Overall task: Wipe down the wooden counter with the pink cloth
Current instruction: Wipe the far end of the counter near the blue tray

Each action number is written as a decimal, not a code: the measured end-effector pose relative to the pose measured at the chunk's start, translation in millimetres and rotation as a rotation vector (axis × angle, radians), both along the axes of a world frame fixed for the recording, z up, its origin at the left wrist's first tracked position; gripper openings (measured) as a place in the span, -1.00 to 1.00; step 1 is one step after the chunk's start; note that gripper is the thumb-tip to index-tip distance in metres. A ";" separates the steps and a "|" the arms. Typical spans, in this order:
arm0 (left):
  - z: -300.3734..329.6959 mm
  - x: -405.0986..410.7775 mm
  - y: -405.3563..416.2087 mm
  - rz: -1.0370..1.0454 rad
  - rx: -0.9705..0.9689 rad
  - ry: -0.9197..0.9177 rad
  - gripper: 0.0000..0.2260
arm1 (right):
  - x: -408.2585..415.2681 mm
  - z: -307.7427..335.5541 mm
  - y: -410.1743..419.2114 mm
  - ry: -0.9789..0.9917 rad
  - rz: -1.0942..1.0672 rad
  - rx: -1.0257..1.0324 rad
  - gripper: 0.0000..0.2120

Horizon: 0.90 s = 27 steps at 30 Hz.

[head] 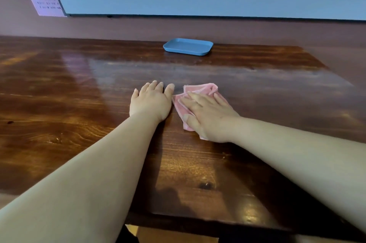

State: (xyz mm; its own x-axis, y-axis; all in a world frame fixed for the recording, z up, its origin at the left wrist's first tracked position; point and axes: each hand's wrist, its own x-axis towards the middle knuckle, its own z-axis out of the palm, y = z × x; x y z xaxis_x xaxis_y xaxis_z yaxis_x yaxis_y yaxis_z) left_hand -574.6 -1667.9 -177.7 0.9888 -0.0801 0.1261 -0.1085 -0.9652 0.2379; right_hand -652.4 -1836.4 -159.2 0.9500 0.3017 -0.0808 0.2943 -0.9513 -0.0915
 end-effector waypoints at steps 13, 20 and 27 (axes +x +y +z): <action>13.4 -35.4 23.2 -0.058 -0.353 -0.095 -0.59 | -34.4 2.5 9.3 -0.025 0.092 -0.015 -0.45; 4.6 -50.1 16.0 -0.031 -0.060 -0.081 -0.55 | -15.7 17.5 27.8 0.003 -0.059 -0.018 -0.47; -0.6 -49.3 14.9 -0.018 0.002 -0.048 -0.49 | -53.5 7.1 7.6 -0.022 0.050 -0.020 -0.44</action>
